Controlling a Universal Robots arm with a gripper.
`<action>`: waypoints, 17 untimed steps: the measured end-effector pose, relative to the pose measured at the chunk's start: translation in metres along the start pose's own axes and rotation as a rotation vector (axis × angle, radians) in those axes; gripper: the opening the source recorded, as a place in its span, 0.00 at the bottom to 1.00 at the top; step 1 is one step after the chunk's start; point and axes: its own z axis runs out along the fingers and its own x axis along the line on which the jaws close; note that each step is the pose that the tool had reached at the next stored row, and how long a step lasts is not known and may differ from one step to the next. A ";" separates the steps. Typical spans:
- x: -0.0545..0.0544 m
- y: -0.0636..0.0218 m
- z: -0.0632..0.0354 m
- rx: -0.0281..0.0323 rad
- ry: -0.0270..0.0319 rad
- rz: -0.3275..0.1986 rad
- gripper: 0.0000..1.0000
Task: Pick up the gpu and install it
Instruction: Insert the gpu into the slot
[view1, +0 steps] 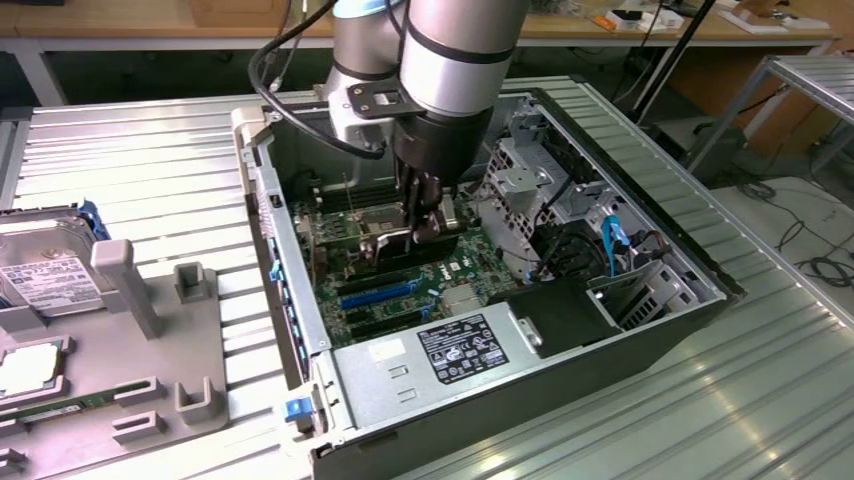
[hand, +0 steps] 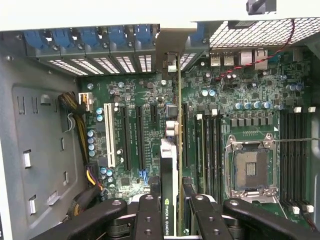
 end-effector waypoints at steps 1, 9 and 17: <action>0.000 0.0002 0.0003 -0.0001 0.0003 0.000 0.27; 0.000 0.0003 0.0048 0.0000 0.0000 0.000 0.27; 0.000 0.0003 0.0121 0.0000 0.0000 0.000 0.27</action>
